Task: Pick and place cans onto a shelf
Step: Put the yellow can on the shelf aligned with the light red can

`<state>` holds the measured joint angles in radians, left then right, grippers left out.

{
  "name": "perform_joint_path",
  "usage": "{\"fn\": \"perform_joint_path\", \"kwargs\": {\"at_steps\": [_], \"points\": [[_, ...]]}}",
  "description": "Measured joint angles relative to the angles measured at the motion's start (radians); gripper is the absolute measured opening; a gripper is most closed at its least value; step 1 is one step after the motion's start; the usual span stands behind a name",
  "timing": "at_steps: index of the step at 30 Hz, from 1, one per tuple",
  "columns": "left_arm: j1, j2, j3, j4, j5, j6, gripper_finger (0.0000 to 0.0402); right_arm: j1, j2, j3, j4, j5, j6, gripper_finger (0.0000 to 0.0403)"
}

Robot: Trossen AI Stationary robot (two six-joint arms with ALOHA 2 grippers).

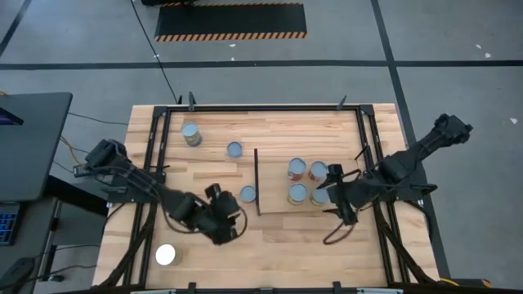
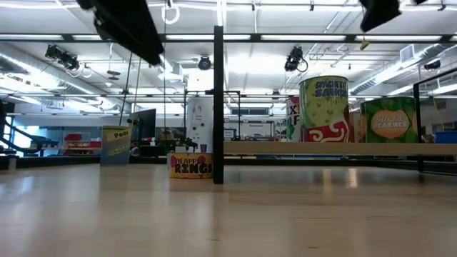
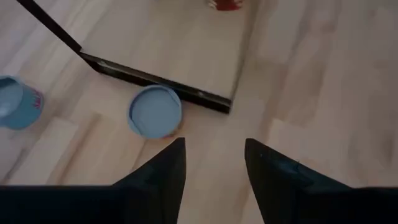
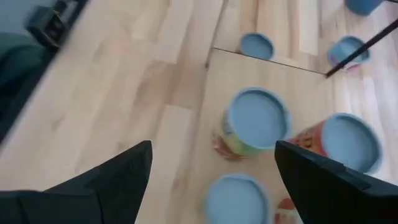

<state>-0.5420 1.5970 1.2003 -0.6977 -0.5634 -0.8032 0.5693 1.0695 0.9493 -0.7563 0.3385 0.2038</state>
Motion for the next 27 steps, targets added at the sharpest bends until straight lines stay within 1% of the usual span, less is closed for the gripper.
{"fn": "perform_joint_path", "kwargs": {"at_steps": [3, 8, 12, 15, 17, 21, 27], "points": [[0.063, 0.000, -0.065, 0.078, 0.064, 0.053, 0.0197, 0.065, 0.000, 0.008, -0.011, 0.002, 0.070, 0.0348], [0.181, -0.005, -0.238, 0.272, 0.159, 0.126, 0.0260, 0.165, 0.000, 0.008, -0.011, 0.012, 0.170, 0.0348], [0.249, -0.008, -0.340, 0.419, 0.192, 0.204, 0.0314, 0.224, 0.000, 0.008, -0.011, 0.018, 0.220, 0.0347], [0.275, -0.008, -0.384, 0.480, 0.199, 0.270, 0.0339, 0.245, 0.000, 0.008, -0.009, 0.018, 0.247, 0.0347], [0.285, -0.008, -0.397, 0.496, 0.199, 0.303, 0.0348, 0.250, 0.000, 0.008, -0.008, 0.019, 0.272, 0.0347], [0.301, 0.006, -0.423, 0.611, 0.229, 0.384, 0.0352, 0.250, 0.000, 0.008, -0.008, 0.038, 0.301, 0.0347], [0.333, 0.068, -0.439, 0.673, 0.261, 0.448, 0.0353, 0.250, 0.000, 0.008, -0.004, 0.062, 0.326, 0.0347]]}}
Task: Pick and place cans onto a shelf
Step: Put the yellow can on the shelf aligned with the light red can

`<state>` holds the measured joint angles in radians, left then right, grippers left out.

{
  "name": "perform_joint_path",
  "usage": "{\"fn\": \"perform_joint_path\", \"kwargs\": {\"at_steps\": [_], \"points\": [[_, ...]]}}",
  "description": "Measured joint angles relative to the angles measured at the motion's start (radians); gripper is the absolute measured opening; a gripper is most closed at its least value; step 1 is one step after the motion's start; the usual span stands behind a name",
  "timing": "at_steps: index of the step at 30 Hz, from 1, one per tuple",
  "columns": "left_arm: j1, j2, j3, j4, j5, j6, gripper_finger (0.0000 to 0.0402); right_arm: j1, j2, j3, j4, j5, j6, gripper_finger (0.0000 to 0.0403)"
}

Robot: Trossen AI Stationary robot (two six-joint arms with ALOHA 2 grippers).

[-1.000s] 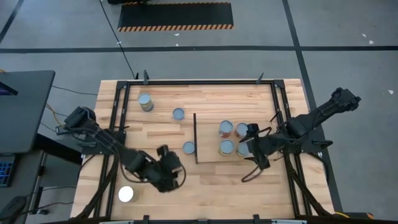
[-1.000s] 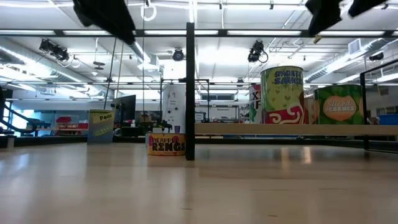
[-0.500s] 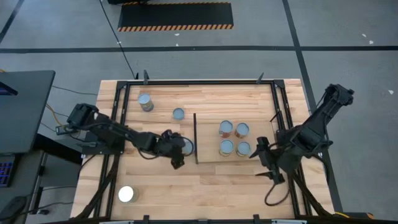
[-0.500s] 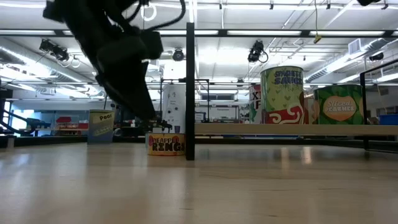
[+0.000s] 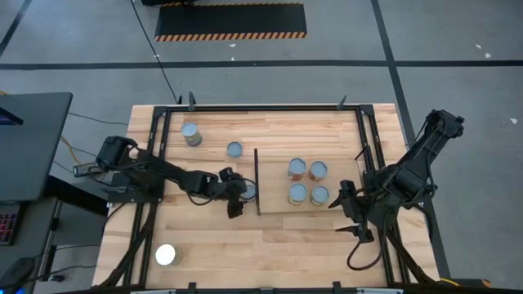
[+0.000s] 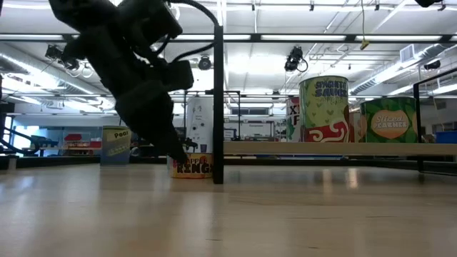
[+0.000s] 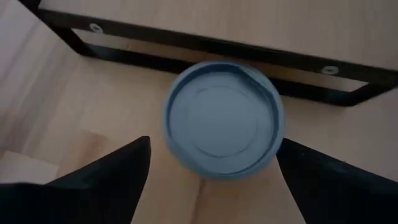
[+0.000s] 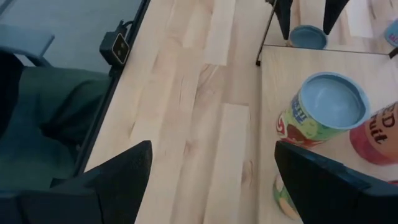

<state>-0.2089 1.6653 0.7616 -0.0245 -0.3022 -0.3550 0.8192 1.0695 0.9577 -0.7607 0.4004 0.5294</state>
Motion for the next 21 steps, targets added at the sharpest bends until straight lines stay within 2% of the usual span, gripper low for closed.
{"fn": "perform_joint_path", "kwargs": {"at_steps": [5, 12, 19, 21], "points": [[-0.002, 0.061, 0.001, 0.122, 0.030, 0.080, 0.0353, 0.000, 0.000, 0.000, 0.001, 0.000, 0.049, 0.0347], [-0.001, 0.102, 0.000, 0.144, 0.015, 0.086, 0.0350, 0.000, 0.000, 0.000, 0.004, 0.000, 0.100, 0.0347], [-0.027, 0.098, 0.001, 0.134, -0.005, 0.049, 0.0293, 0.000, 0.001, 0.000, 0.004, 0.000, 0.100, 0.0347], [-0.045, 0.078, 0.001, 0.095, -0.004, 0.021, 0.0289, 0.000, 0.001, 0.000, 0.004, 0.000, 0.100, 0.0347]]}}
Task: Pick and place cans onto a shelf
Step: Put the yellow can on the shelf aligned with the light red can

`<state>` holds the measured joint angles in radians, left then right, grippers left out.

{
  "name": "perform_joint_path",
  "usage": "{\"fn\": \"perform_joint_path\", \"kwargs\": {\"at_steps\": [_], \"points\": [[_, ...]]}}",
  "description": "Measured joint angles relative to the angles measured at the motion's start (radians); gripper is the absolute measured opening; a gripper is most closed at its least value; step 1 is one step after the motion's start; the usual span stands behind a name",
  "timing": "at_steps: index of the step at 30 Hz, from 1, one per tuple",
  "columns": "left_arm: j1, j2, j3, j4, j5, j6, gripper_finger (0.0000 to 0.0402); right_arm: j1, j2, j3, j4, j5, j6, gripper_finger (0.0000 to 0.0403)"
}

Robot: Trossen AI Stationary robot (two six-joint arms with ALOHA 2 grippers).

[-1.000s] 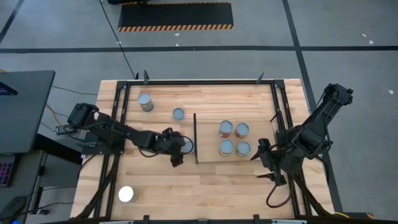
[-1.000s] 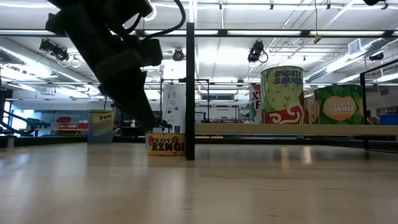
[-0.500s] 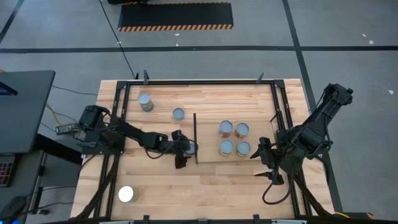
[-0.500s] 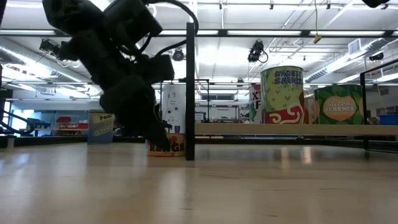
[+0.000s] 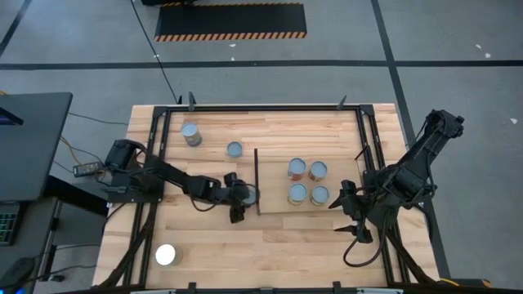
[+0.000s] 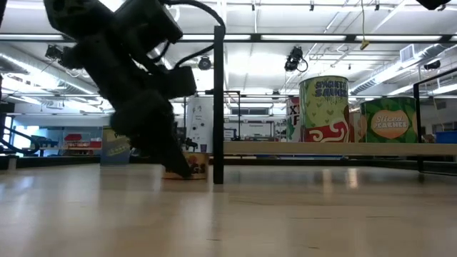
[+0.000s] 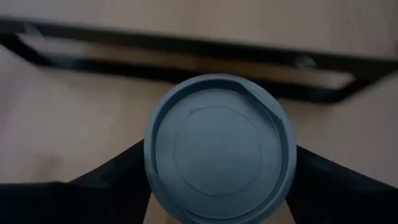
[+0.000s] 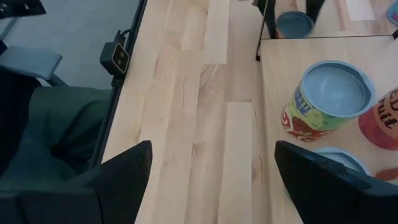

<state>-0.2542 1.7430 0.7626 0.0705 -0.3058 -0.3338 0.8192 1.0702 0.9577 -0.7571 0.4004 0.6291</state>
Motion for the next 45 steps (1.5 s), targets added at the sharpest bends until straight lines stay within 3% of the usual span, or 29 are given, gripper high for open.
{"fn": "perform_joint_path", "kwargs": {"at_steps": [5, 8, 15, 20, 25, 29, 31, 36, 45], "points": [[-0.084, -0.094, 0.041, -0.144, 0.004, -0.077, 0.0291, 0.000, 0.000, 0.000, 0.000, 0.015, -0.006, 0.0347], [-0.148, -0.146, 0.114, -0.261, 0.004, -0.107, 0.0295, 0.000, 0.006, 0.000, 0.017, 0.104, -0.054, 0.0347], [-0.287, -0.177, 0.417, -0.559, -0.008, -0.157, 0.0294, -0.004, 0.025, 0.000, 0.107, 0.141, -0.209, 0.0347], [-0.325, -0.164, 0.613, -0.627, -0.094, -0.049, 0.0295, -0.011, 0.026, 0.001, 0.144, 0.141, -0.240, 0.0347], [-0.259, -0.141, 0.727, -0.631, -0.094, 0.119, 0.0296, -0.011, 0.026, 0.001, 0.160, 0.142, -0.260, 0.0347], [-0.150, -0.085, 0.823, -0.649, 0.028, 0.212, 0.0296, -0.011, 0.025, 0.001, 0.160, 0.141, -0.266, 0.0347], [-0.087, -0.051, 0.892, -0.702, 0.089, 0.227, 0.0296, -0.011, 0.025, 0.001, 0.158, 0.133, -0.266, 0.0347], [0.064, 0.033, 1.053, -0.869, 0.109, 0.254, 0.0297, -0.010, 0.025, 0.001, 0.147, 0.129, -0.265, 0.0347], [0.277, 0.183, 1.073, -0.922, 0.243, 0.342, 0.0297, -0.010, 0.025, 0.001, 0.105, 0.122, -0.263, 0.0347]]}}
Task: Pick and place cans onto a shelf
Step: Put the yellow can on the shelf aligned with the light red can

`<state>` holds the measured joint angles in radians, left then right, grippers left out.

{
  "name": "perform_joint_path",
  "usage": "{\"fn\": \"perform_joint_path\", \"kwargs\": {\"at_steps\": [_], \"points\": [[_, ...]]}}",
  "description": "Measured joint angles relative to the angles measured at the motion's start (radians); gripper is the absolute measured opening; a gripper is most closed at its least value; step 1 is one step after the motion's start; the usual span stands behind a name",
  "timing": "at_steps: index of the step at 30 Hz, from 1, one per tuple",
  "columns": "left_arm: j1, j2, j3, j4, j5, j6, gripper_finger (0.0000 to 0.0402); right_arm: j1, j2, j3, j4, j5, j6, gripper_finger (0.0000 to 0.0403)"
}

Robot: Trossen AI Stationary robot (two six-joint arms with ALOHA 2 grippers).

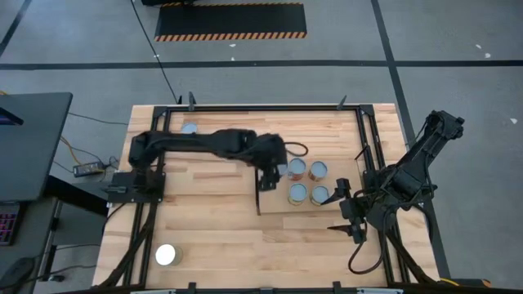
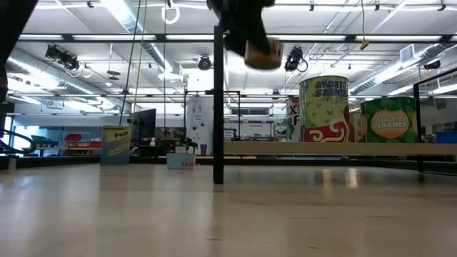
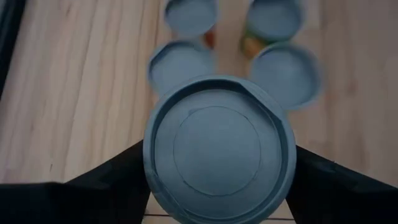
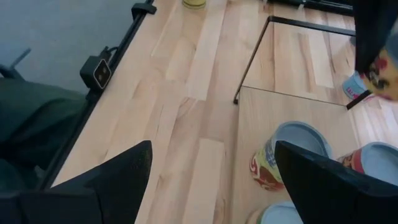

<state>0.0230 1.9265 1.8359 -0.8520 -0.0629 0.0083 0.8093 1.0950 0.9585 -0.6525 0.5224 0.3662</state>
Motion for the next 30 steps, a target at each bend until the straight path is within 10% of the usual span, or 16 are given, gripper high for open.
{"fn": "perform_joint_path", "kwargs": {"at_steps": [30], "points": [[0.094, 0.218, -0.010, 0.050, 0.049, 0.083, 0.0298, 0.000, 0.000, 0.000, -0.001, -0.013, 0.059, 0.0347]]}}
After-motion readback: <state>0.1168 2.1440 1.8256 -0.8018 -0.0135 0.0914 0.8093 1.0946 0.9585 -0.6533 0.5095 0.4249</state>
